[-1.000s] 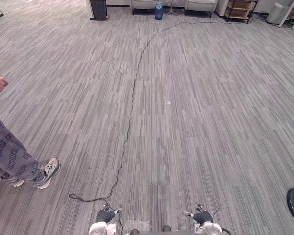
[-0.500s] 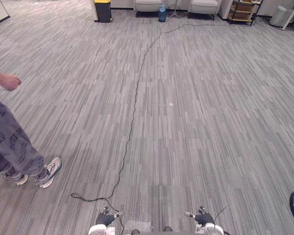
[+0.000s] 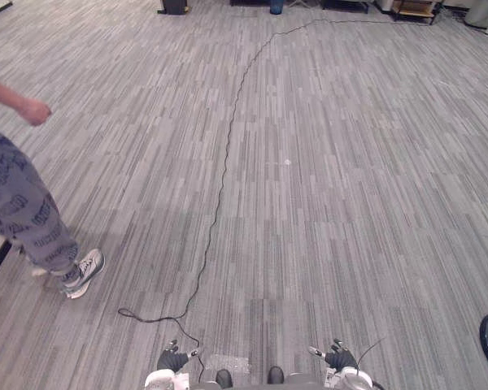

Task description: Pick up cushions and gather them together orderly.

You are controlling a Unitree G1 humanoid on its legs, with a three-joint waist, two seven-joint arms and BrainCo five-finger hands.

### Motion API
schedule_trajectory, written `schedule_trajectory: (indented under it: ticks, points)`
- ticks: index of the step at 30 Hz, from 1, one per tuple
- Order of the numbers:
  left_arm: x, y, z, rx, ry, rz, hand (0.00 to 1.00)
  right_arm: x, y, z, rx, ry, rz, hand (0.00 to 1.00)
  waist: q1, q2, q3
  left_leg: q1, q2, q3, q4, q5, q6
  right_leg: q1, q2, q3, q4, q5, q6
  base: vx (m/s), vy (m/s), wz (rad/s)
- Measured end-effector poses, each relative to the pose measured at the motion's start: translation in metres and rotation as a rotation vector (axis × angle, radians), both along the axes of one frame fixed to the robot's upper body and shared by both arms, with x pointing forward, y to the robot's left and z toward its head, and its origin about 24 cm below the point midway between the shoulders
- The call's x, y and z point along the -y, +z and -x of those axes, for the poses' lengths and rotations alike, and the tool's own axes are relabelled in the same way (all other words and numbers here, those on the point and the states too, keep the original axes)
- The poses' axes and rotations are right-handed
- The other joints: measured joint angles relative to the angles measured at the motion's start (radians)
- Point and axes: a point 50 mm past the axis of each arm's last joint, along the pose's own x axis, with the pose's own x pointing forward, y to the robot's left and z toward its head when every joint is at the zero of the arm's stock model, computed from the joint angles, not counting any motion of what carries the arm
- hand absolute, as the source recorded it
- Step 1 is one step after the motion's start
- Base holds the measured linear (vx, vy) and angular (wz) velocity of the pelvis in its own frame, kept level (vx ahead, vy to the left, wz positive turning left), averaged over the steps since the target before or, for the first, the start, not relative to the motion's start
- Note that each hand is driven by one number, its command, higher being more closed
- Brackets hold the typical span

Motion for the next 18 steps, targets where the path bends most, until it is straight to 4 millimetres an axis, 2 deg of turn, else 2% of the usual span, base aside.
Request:
schedule_trajectory:
  ticks: [1,2,3,4,6,8,9,10,11,12,13,15,16,17,18]
  points:
    - [0.000,0.001,-0.001,0.007,0.008,0.001,0.00,0.000,0.000,-0.001,0.004,0.000,0.000,0.00,0.003,0.002,0.003,-0.020,0.007,0.001,0.052,-0.016,-0.004,0.000,0.001,-0.003,0.010,-0.008,-0.001,0.11,-0.075,-0.02]
    - [-0.001,0.002,-0.003,0.022,0.027,0.006,0.00,0.001,0.002,-0.003,0.019,-0.001,0.007,0.00,0.006,0.009,0.012,-0.075,0.027,0.008,0.176,-0.045,-0.005,0.002,0.005,-0.006,0.027,-0.027,-0.008,0.06,-0.044,0.04]
    - [-0.001,0.004,-0.006,0.043,0.053,0.011,0.00,0.001,0.005,-0.006,0.041,0.000,0.011,0.00,0.007,0.010,0.029,-0.158,0.061,0.033,0.355,-0.077,-0.009,0.003,0.009,-0.009,0.046,-0.052,-0.027,0.11,-0.008,0.01]
    - [-0.001,0.006,-0.008,0.066,0.075,0.018,0.00,0.003,0.007,-0.007,0.054,-0.007,0.017,0.00,0.011,0.025,0.035,-0.225,0.117,0.058,0.467,-0.117,-0.022,0.021,0.018,-0.011,0.059,-0.083,-0.039,0.11,0.032,0.00]
    - [-0.001,0.007,-0.010,0.075,0.079,0.021,0.00,0.004,0.007,-0.008,0.054,-0.011,0.019,0.00,0.011,0.026,0.041,-0.247,0.134,0.069,0.469,-0.126,-0.021,0.048,0.011,-0.011,0.061,-0.096,-0.032,0.20,0.072,0.00]
    - [0.000,0.009,-0.012,0.087,0.073,0.021,0.00,0.003,0.006,-0.008,0.052,-0.010,0.019,0.00,0.015,0.022,0.039,-0.291,0.136,0.098,0.379,-0.107,-0.018,0.077,-0.027,-0.002,0.053,-0.127,-0.014,0.29,0.158,-0.11]
    - [0.001,0.009,-0.013,0.094,0.066,0.022,0.00,0.004,0.007,-0.009,0.054,-0.009,0.021,0.00,0.018,0.026,0.037,-0.322,0.126,0.106,0.288,-0.058,-0.024,0.089,-0.047,0.008,0.036,-0.140,0.007,0.32,0.226,-0.33]
    - [0.002,0.010,-0.014,0.100,0.062,0.024,0.00,0.005,0.006,-0.008,0.047,-0.003,0.025,0.00,0.033,0.018,0.028,-0.330,0.094,0.110,0.245,0.058,-0.014,0.098,-0.075,0.045,0.012,-0.153,0.028,0.36,0.247,-0.34]
    - [0.003,0.009,-0.014,0.100,0.058,0.024,0.00,0.004,0.006,-0.007,0.045,-0.002,0.024,0.00,0.035,0.014,0.023,-0.331,0.081,0.113,0.248,0.043,0.003,0.099,-0.083,0.051,0.003,-0.155,0.027,0.46,0.252,-0.28]
    - [0.001,0.010,-0.014,0.099,0.046,0.017,0.00,0.001,0.004,-0.004,0.029,0.002,0.012,0.00,0.030,0.009,-0.002,-0.340,0.062,0.137,0.263,0.011,0.030,0.096,-0.108,0.082,0.001,-0.146,0.032,0.64,0.319,-0.05]
    - [0.000,0.010,-0.014,0.099,0.048,0.014,0.00,0.000,0.004,-0.003,0.028,0.005,0.006,0.00,0.030,0.000,0.000,-0.328,0.050,0.149,0.286,-0.015,0.050,0.086,-0.125,0.125,0.050,-0.129,0.048,0.54,0.263,0.00]
    - [-0.002,0.009,-0.012,0.089,0.047,0.010,0.00,-0.001,0.003,0.000,0.020,0.001,0.003,0.00,0.031,-0.011,-0.005,-0.298,0.037,0.155,0.290,-0.029,0.069,0.061,-0.132,0.168,0.154,-0.110,0.072,0.41,0.216,-0.01]
    - [-0.004,0.008,-0.010,0.077,0.040,0.004,0.00,-0.002,0.002,0.001,0.018,0.002,0.000,0.00,0.030,-0.022,-0.010,-0.251,0.021,0.159,0.264,-0.042,0.076,0.011,-0.136,0.196,0.297,-0.083,0.102,0.60,0.246,-0.06]
    - [-0.004,0.006,-0.008,0.055,0.012,0.000,0.00,-0.002,0.003,-0.002,0.028,0.006,0.003,0.00,0.021,-0.025,-0.009,-0.161,0.006,0.156,0.204,-0.080,0.070,-0.090,-0.133,0.222,0.570,0.030,0.165,0.50,0.166,-0.03]
    - [-0.004,0.005,-0.007,0.048,0.000,-0.004,0.00,-0.002,0.004,-0.003,0.032,0.010,0.000,0.00,0.015,-0.029,-0.006,-0.130,-0.001,0.154,0.184,-0.094,0.069,-0.127,-0.133,0.225,0.666,0.059,0.193,0.57,0.146,0.03]
